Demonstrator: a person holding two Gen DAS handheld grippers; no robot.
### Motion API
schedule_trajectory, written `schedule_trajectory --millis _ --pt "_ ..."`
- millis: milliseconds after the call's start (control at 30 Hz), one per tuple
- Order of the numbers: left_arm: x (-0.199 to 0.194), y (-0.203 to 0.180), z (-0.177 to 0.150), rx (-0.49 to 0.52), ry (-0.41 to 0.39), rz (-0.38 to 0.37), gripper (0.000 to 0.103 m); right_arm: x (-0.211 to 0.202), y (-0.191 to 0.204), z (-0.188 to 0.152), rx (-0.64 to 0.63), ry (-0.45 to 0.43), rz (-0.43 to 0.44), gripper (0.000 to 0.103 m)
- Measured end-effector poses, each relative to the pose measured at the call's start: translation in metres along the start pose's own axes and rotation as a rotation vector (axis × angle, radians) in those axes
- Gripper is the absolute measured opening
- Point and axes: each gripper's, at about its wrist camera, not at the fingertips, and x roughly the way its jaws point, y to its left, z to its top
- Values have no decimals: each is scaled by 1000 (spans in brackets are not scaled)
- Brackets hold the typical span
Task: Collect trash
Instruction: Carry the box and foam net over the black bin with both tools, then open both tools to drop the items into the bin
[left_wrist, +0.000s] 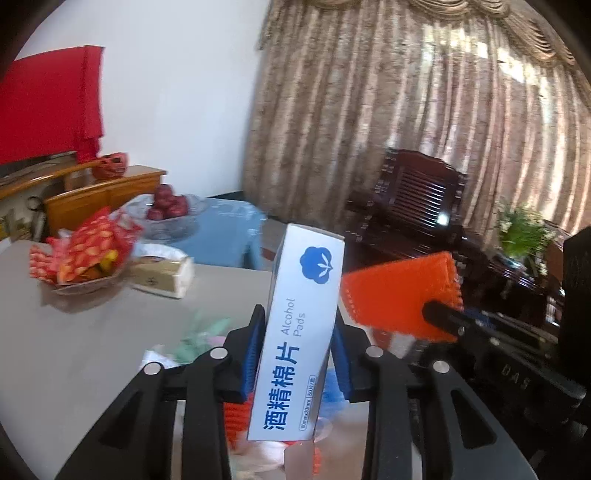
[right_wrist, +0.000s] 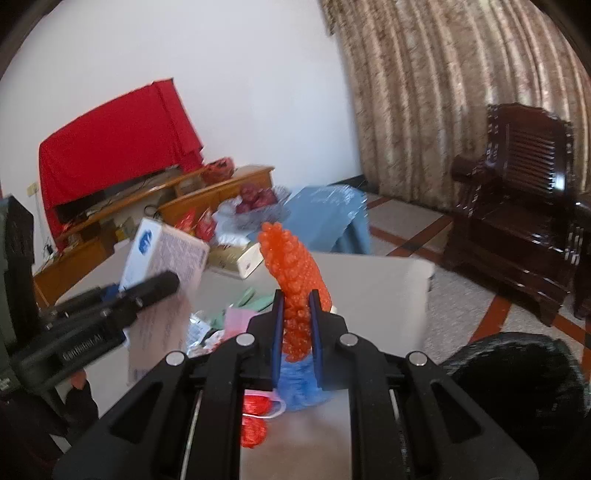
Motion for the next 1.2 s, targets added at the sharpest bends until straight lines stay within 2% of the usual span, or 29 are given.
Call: schedule_trajectory --millis 267,367,533,667,767,967,1133,1200 --pt "27 -79 -23 78 79 -158 33 -59 -73 -29 58 -1 -165 12" --pt "46 -116 -37 100 124 -238 33 -75 -110 -56 111 40 -246 12" --pt "80 -166 -60 140 194 -323 33 -86 -158 -104 204 117 -353 12" --pt "109 -206 -84 179 255 -371 33 -88 -183 -138 262 177 -411 12" --pt "120 -222 -99 204 292 -393 33 -86 -190 -157 285 208 -429 12" --pt "127 -240 -122 245 343 -411 36 -89 -195 -178 316 235 -458 22" --pt "123 -233 -122 235 351 -408 53 -92 -192 -171 317 228 -471 36" --pt "117 -226 -118 227 343 -399 55 -94 -191 -163 308 218 -477 48"
